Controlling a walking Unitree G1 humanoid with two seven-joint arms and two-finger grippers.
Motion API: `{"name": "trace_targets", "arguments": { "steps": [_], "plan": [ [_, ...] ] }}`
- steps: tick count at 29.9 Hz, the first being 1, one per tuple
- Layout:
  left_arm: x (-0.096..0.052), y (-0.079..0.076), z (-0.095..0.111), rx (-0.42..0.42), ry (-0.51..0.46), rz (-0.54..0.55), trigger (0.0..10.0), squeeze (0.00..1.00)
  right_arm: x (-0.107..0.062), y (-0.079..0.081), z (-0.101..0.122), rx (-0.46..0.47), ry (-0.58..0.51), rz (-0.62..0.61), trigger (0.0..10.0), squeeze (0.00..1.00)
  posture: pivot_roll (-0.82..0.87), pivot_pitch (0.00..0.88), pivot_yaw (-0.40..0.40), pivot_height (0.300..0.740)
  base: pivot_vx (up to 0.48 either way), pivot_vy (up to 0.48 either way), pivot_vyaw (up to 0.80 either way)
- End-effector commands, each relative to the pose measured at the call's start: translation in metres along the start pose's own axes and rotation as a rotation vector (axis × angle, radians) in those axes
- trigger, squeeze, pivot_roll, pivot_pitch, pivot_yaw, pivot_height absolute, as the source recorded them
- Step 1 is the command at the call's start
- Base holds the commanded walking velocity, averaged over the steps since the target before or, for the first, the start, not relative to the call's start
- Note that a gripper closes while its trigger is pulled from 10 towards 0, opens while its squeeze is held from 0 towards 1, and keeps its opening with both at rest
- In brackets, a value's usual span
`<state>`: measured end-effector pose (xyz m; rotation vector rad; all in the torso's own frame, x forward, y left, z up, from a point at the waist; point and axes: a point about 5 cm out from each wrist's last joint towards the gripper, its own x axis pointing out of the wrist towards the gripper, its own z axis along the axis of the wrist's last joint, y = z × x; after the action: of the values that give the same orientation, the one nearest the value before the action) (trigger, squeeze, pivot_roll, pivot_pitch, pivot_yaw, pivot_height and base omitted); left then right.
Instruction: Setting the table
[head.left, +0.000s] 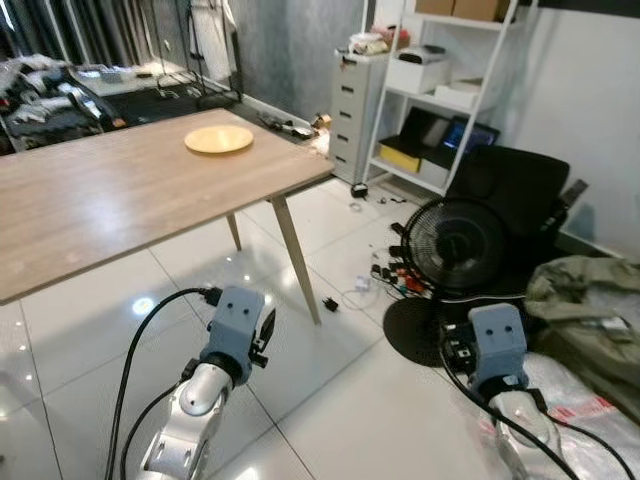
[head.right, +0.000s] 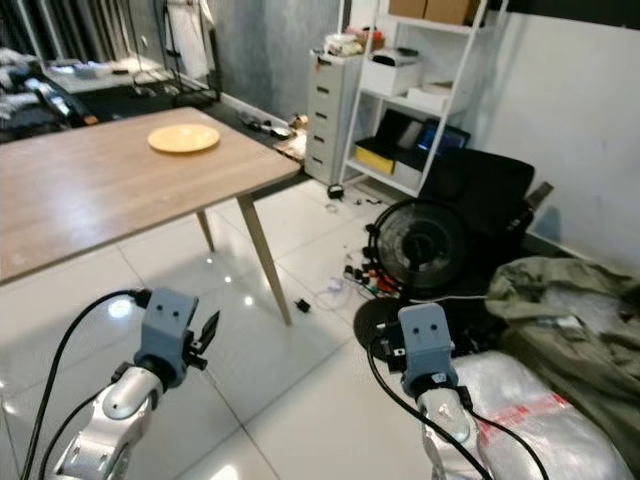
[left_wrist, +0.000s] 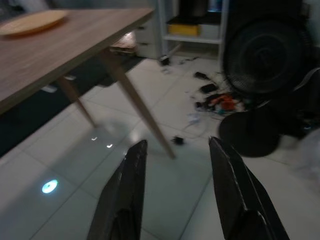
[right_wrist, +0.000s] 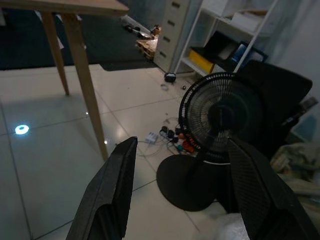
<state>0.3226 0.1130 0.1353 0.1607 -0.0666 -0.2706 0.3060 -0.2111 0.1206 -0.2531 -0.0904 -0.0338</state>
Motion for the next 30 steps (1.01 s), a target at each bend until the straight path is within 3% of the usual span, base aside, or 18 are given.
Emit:
{"name": "trace_targets", "arguments": {
  "steps": [1, 7, 11, 15, 16, 23, 30],
  "plan": [
    [-0.004, 0.007, -0.007, 0.003, 0.02, 0.024, 10.0, 0.0, 0.001, 0.003, 0.0, 0.013, -0.009, 0.007, 10.0, 0.0, 0.02, 0.0, 0.045, 0.74, 0.458, 0.0, 0.0],
    [-0.009, 0.02, -0.005, 0.012, 0.01, 0.04, 10.0, 0.0, 0.006, 0.014, 0.001, 0.017, -0.008, 0.032, 10.0, 0.0, 0.06, 0.014, 0.027, 0.74, 0.458, 0.0, 0.0],
    [-0.007, 0.02, 0.003, 0.001, -0.004, 0.048, 10.0, 0.0, 0.009, 0.005, 0.002, 0.028, -0.006, 0.04, 10.0, 0.0, 0.09, 0.033, 0.033, 0.74, 0.458, 0.0, 0.0],
    [-0.009, 0.024, 0.001, 0.004, -0.003, 0.059, 10.0, 0.0, 0.01, 0.007, 0.002, 0.045, -0.018, 0.048, 10.0, 0.0, 0.06, 0.005, 0.04, 0.74, 0.458, 0.0, 0.0],
    [-0.01, 0.027, 0.001, 0.016, -0.004, 0.06, 10.0, 0.0, 0.01, 0.014, 0.004, 0.085, -0.025, 0.048, 10.0, 0.0, 0.06, 0.021, 0.031, 0.74, 0.458, 0.0, 0.0],
    [-0.012, 0.035, 0.005, 0.017, -0.018, 0.106, 10.0, 0.0, 0.013, 0.031, 0.004, 0.114, -0.022, 0.103, 10.0, 0.0, 0.1, 0.011, 0.017, 0.74, 0.458, 0.0, 0.0],
    [-0.018, 0.037, 0.004, 0.019, -0.011, 0.111, 10.0, 0.0, 0.021, 0.028, 0.016, 0.163, -0.059, 0.091, 10.0, 0.0, 0.09, 0.018, 0.026, 0.74, 0.458, 0.0, 0.0]
  ]
}}
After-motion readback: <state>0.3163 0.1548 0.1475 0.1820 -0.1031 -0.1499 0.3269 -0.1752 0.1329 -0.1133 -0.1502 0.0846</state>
